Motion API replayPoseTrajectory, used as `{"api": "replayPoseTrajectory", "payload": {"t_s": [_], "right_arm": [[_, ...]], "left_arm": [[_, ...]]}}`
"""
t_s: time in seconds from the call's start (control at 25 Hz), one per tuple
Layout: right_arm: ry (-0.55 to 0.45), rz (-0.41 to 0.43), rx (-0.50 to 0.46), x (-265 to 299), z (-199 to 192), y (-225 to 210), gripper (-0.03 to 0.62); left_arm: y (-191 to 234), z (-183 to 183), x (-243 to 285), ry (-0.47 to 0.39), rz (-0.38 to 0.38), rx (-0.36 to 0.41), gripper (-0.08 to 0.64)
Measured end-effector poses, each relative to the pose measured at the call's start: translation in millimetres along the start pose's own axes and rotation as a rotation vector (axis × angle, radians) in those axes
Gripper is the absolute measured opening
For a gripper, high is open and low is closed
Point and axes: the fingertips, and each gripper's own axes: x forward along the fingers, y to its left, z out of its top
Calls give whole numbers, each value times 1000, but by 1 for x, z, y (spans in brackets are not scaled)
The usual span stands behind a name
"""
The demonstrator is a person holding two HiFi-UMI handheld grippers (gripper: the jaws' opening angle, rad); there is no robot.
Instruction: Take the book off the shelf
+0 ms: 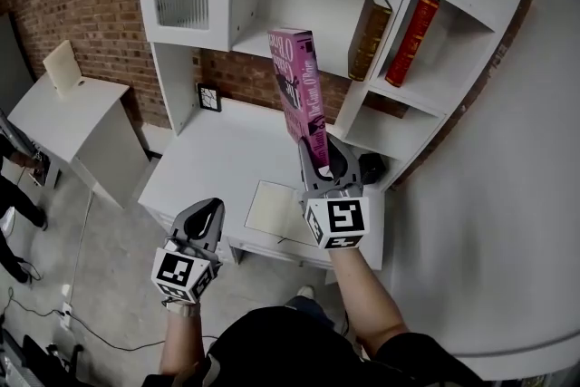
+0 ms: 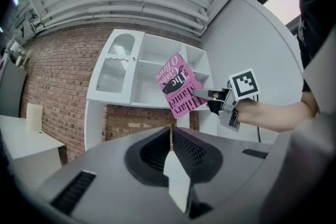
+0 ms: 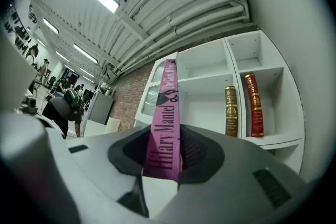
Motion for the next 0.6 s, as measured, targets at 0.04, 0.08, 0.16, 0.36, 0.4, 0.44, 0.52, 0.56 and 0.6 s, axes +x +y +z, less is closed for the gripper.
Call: {"api": "replayPoseTrajectory", "payload": {"t_s": [0.04,0.08,0.16,0.36,0.4,0.44,0.52,0.56,0.6], "right_arm": [[-2,13,14,-2,-3,4,144],[-4,25,28,-4,-5,7,144],[-11,50,53,-9,-9,15,144],[-22,113,91,-20,-20,41,144],[-22,126,95,-21,-23,47,144],[-22,139,99,-23,-25,52,144],[-21,170,111,-26,-31,64,144],[-21,187,116,-27,-33,71,144],[-20,203,120,-29,-35,77,144]], "left_arm": [[1,0,-3,0,5,0,17],[2,-1,-5,-1,10,1,17],[5,-3,-12,-8,18,7,17],[10,-6,-30,-7,48,14,17],[11,-7,-34,-5,56,14,17],[12,-8,-39,-3,64,14,17],[14,-12,-49,6,82,14,17],[15,-13,-55,12,93,11,17],[17,-15,-61,19,106,8,17]]}}
